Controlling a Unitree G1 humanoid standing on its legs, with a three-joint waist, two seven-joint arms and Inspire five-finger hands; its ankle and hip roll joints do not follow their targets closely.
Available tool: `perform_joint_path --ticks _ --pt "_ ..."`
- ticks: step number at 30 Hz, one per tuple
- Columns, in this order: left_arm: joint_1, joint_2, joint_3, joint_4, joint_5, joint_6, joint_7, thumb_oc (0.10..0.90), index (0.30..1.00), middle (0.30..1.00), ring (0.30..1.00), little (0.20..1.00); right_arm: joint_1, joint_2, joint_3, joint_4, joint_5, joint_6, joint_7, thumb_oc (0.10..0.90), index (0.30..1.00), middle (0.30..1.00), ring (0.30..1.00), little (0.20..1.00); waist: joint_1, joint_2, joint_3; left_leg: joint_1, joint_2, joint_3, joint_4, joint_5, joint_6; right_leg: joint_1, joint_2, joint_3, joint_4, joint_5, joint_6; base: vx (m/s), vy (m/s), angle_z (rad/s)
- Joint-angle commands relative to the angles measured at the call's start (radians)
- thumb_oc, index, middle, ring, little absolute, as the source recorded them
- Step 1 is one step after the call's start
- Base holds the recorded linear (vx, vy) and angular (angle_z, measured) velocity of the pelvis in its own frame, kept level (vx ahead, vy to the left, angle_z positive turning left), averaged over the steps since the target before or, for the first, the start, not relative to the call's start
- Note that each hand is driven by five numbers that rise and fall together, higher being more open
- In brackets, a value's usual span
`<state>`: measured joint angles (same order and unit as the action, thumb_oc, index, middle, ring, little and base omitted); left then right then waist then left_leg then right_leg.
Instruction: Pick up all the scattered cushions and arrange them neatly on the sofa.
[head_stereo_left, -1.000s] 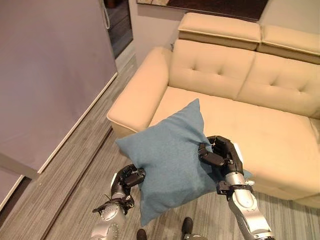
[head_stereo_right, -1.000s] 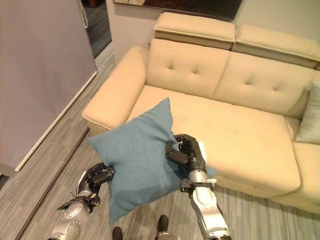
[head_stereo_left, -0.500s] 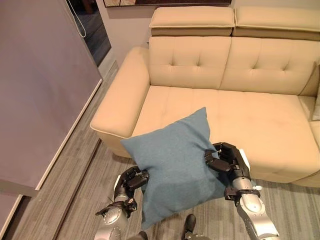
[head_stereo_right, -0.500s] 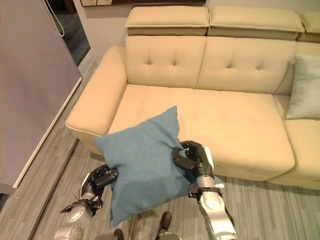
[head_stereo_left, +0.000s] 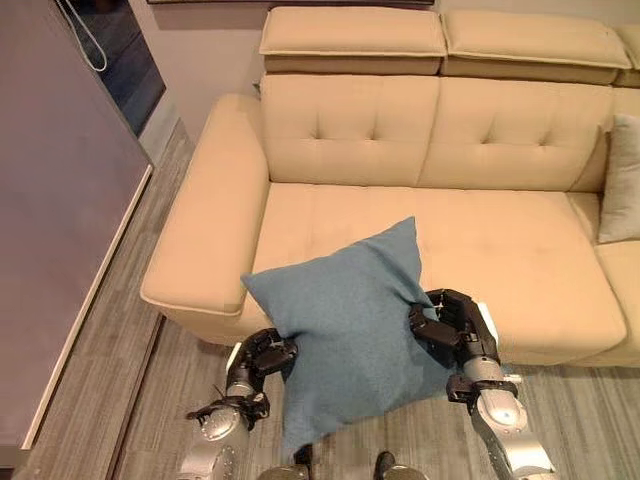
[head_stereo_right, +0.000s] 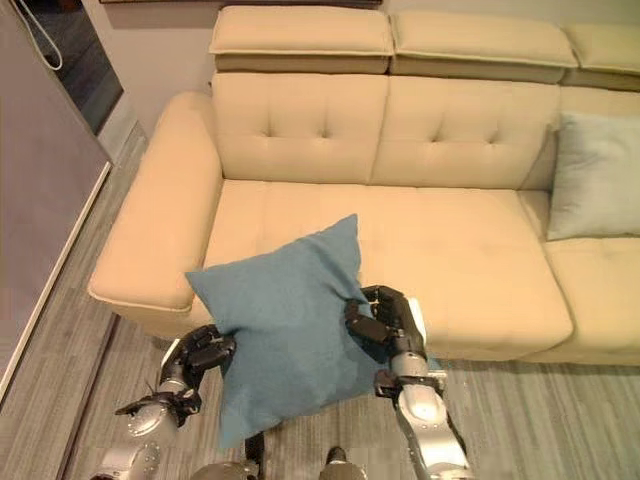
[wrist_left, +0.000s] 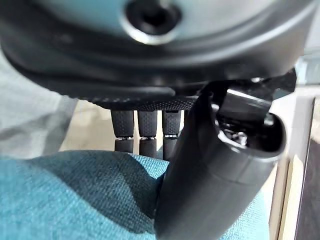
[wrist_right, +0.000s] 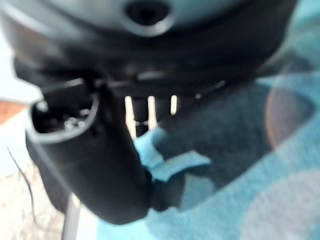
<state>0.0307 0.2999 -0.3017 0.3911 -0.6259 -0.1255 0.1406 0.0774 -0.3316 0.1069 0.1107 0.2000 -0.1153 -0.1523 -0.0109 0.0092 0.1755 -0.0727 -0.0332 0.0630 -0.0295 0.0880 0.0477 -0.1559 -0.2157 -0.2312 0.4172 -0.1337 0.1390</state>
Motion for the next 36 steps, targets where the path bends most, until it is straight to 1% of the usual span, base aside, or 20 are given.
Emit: perform_joint_path --ticks 1,2,3,4,7,8,9,10,13,16,18,19,25,28,29,30,31,33,34,36 --pt "-0.064 -0.063 -0.048 -0.157 0.026 -0.106 -0.093 0.400 0.300 0.300 0.300 0.300 -0.118 0.021 0.003 -0.144 -0.022 -0.135 0.047 0.400 0.300 0.300 0.300 0.300 0.000 -0.023 -0.067 -0.002 0.019 -0.036 0.103 -0.157 -0.040 0.014 0.119 0.098 -0.119 0.056 -0.002 0.34 0.083 0.31" --pt "-0.072 -0.069 -0.053 -0.147 0.031 -0.101 -0.091 0.400 0.300 0.300 0.300 0.300 -0.118 0.016 -0.001 -0.137 -0.023 -0.138 0.039 0.400 0.300 0.300 0.300 0.300 -0.013 -0.027 -0.069 0.013 0.003 -0.052 0.090 -0.167 -0.036 -0.004 0.139 0.129 -0.198 0.076 -0.013 0.31 -0.049 0.29" --pt "-0.078 -0.074 -0.055 -0.140 0.031 -0.099 -0.090 0.400 0.300 0.300 0.300 0.300 -0.119 0.011 0.000 -0.135 -0.018 -0.140 0.036 0.400 0.300 0.300 0.300 0.300 -0.022 -0.029 -0.066 0.031 -0.006 -0.061 0.089 -0.183 -0.035 -0.032 0.137 0.128 -0.248 0.118 -0.005 0.31 -0.114 0.45" --pt "-0.083 -0.075 -0.052 -0.137 0.031 -0.101 -0.092 0.400 0.300 0.300 0.300 0.300 -0.118 0.010 0.005 -0.131 -0.020 -0.137 0.036 0.400 0.300 0.300 0.300 0.300 -0.025 -0.032 -0.063 0.048 -0.010 -0.068 0.096 -0.202 -0.038 -0.051 0.126 0.096 -0.263 0.134 -0.001 0.19 -0.095 0.50" --pt "-0.075 -0.081 -0.057 -0.132 0.037 -0.102 -0.104 0.400 0.300 0.300 0.300 0.300 -0.107 0.011 0.002 -0.126 -0.021 -0.137 0.040 0.400 0.300 0.300 0.300 0.300 -0.030 -0.041 -0.068 0.058 -0.022 -0.079 0.118 -0.224 -0.048 -0.003 0.122 0.076 -0.320 0.134 -0.009 0.18 -0.122 0.37" --pt "-0.072 -0.099 -0.059 -0.124 0.026 -0.102 -0.114 0.400 0.300 0.300 0.300 0.300 -0.091 0.002 -0.017 -0.124 -0.023 -0.139 0.038 0.400 0.300 0.300 0.300 0.300 -0.034 -0.046 -0.085 0.047 -0.010 -0.058 0.159 -0.233 -0.083 0.048 0.120 0.041 -0.369 0.133 -0.013 0.19 -0.147 0.45" --pt "-0.072 -0.099 -0.059 -0.123 0.026 -0.102 -0.114 0.400 0.300 0.300 0.300 0.300 -0.091 0.002 -0.018 -0.123 -0.023 -0.139 0.038 0.400 0.300 0.300 0.300 0.300 -0.035 -0.045 -0.085 0.045 -0.010 -0.060 0.163 -0.235 -0.083 0.049 0.120 0.039 -0.371 0.133 -0.013 0.18 -0.179 0.37" --pt "-0.075 -0.104 -0.063 -0.123 0.020 -0.101 -0.118 0.400 0.300 0.300 0.300 0.300 -0.088 -0.009 -0.031 -0.126 -0.013 -0.140 0.035 0.400 0.300 0.300 0.300 0.300 -0.039 -0.058 -0.078 -0.018 0.013 -0.027 0.291 -0.237 -0.109 0.079 0.106 0.020 -0.388 0.130 -0.021 0.05 -0.084 0.58" --pt "-0.073 -0.116 -0.060 -0.119 0.011 -0.093 -0.118 0.400 0.300 0.300 0.300 0.300 -0.087 -0.020 -0.037 -0.121 -0.011 -0.136 0.028 0.400 0.300 0.300 0.300 0.300 -0.036 -0.062 -0.068 -0.089 0.054 0.011 0.392 -0.232 -0.117 0.108 0.108 0.000 -0.402 0.110 -0.037 0.08 -0.051 0.41" --pt "-0.072 -0.110 -0.058 -0.114 0.027 -0.083 -0.112 0.400 0.300 0.300 0.300 0.300 -0.077 -0.017 -0.042 -0.118 -0.009 -0.134 0.025 0.400 0.300 0.300 0.300 0.300 -0.025 -0.073 -0.071 -0.122 0.062 0.003 0.332 -0.218 -0.106 0.134 0.120 0.004 -0.410 0.096 -0.040 0.14 -0.004 -0.21" --pt "-0.076 -0.106 -0.056 -0.117 0.030 -0.081 -0.103 0.400 0.300 0.300 0.300 0.300 -0.077 -0.016 -0.041 -0.105 -0.012 -0.132 0.016 0.400 0.300 0.300 0.300 0.300 -0.011 -0.075 -0.073 -0.143 0.067 -0.022 0.227 -0.139 -0.118 0.160 0.143 0.013 -0.413 0.076 -0.043 0.19 0.033 -0.11" --pt "-0.075 -0.104 -0.054 -0.121 0.029 -0.081 -0.099 0.400 0.300 0.300 0.300 0.300 -0.078 -0.015 -0.041 -0.101 -0.013 -0.132 0.009 0.400 0.300 0.300 0.300 0.300 -0.006 -0.075 -0.070 -0.163 0.069 -0.026 0.220 -0.122 -0.121 0.168 0.149 0.016 -0.411 0.067 -0.046 0.11 0.060 -0.04" --pt "-0.066 -0.081 -0.036 -0.138 0.031 -0.083 -0.091 0.400 0.300 0.300 0.300 0.300 -0.083 0.002 -0.037 -0.110 -0.019 -0.128 0.016 0.400 0.300 0.300 0.300 0.300 0.008 -0.075 -0.096 -0.068 0.065 -0.018 0.147 -0.132 -0.109 0.171 0.144 0.027 -0.369 0.060 -0.037 0.12 0.113 -0.32" --pt "-0.052 -0.062 -0.004 -0.157 0.027 -0.088 -0.082 0.400 0.300 0.300 0.300 0.300 -0.105 0.024 -0.022 -0.105 -0.028 -0.124 0.021 0.400 0.300 0.300 0.300 0.300 0.033 -0.071 -0.097 -0.022 0.062 0.012 0.135 -0.155 -0.079 0.133 0.109 0.030 -0.274 0.068 -0.008 0.03 0.168 -0.47" --pt "-0.047 -0.049 0.013 -0.168 0.017 -0.096 -0.073 0.400 0.300 0.300 0.300 0.300 -0.121 0.030 -0.014 -0.105 -0.032 -0.122 0.024 0.400 0.300 0.300 0.300 0.300 0.037 -0.060 -0.085 -0.007 0.066 0.021 0.131 -0.160 -0.064 0.079 0.089 0.024 -0.181 0.093 0.020 -0.01 0.155 -0.60" --pt "-0.051 -0.043 0.022 -0.173 0.014 -0.100 -0.071 0.400 0.300 0.300 0.300 0.300 -0.129 0.035 -0.009 -0.103 -0.031 -0.122 0.026 0.400 0.300 0.300 0.300 0.300 0.039 -0.056 -0.081 -0.001 0.067 0.026 0.126 -0.162 -0.058 0.055 0.077 0.019 -0.152 0.099 0.030 -0.01 0.102 -0.34" --pt "-0.051 -0.043 0.023 -0.173 0.014 -0.099 -0.071 0.400 0.300 0.300 0.300 0.300 -0.130 0.035 -0.009 -0.103 -0.031 -0.122 0.026 0.400 0.300 0.300 0.300 0.300 0.040 -0.057 -0.081 0.000 0.066 0.027 0.125 -0.161 -0.058 0.053 0.076 0.021 -0.149 0.098 0.030 -0.01 0.041 -0.28" --pt "-0.054 -0.037 0.039 -0.179 0.011 -0.107 -0.068 0.400 0.300 0.300 0.300 0.300 -0.141 0.044 -0.007 -0.099 -0.036 -0.121 0.026 0.400 0.300 0.300 0.300 0.300 0.045 -0.047 -0.078 0.018 0.068 0.039 0.113 -0.171 -0.053 0.034 0.027 -0.017 -0.156 0.123 0.046 0.00 -0.005 -0.24" --pt "-0.057 -0.036 0.044 -0.179 0.008 -0.109 -0.070 0.400 0.300 0.300 0.300 0.300 -0.142 0.046 -0.009 -0.101 -0.037 -0.121 0.027 0.400 0.300 0.300 0.300 0.300 0.045 -0.041 -0.078 0.023 0.070 0.039 0.106 -0.172 -0.054 0.035 0.009 -0.033 -0.182 0.126 0.043 0.02 -0.029 -0.17" --pt "-0.068 -0.041 0.043 -0.180 0.010 -0.116 -0.066 0.400 0.300 0.300 0.300 0.300 -0.139 0.046 -0.018 -0.108 -0.043 -0.120 0.026 0.400 0.300 0.300 0.300 0.300 0.036 -0.044 -0.079 0.023 0.061 0.029 0.103 -0.171 -0.055 0.042 0.013 -0.011 -0.229 0.125 0.033 0.05 -0.014 -0.15"
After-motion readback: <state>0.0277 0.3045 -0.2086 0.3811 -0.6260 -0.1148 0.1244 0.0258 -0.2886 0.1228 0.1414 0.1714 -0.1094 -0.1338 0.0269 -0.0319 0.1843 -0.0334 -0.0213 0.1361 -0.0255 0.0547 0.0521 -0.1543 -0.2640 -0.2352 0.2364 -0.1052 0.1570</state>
